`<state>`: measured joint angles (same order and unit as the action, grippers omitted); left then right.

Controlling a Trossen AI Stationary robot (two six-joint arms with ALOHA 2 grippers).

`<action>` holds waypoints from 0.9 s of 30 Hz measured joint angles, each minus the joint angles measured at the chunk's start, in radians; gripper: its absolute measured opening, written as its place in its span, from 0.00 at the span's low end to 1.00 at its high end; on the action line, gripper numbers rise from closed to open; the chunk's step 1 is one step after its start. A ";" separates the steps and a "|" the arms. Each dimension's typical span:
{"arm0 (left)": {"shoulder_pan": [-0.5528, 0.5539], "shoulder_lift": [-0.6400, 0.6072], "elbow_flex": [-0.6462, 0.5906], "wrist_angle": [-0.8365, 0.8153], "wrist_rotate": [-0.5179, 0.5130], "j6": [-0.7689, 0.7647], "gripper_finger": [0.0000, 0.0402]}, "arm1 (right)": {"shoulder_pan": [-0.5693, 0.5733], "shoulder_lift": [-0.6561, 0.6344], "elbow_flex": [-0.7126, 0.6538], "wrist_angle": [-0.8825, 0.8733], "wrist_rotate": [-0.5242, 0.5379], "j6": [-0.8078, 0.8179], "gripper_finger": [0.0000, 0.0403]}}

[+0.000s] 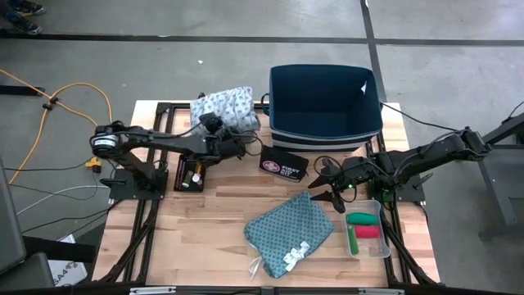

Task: Pick & place medical supplies in basket/bin
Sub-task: Put the white patient gown into the blue laundry organizer

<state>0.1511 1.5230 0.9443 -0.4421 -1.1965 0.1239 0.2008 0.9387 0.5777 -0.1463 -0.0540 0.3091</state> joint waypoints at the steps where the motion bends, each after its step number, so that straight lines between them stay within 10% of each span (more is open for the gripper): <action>1: -0.004 -0.016 0.000 0.004 -0.009 0.015 0.37 | 0.000 0.000 0.000 0.000 0.000 0.000 0.48; 27: -0.024 -0.192 0.000 0.649 -0.097 0.837 0.37 | 0.000 0.000 0.000 0.000 0.000 0.000 0.48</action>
<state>0.1268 1.3312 0.9447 0.2066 -1.2935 0.9606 0.2006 0.9390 0.5777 -0.1467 -0.0540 0.3089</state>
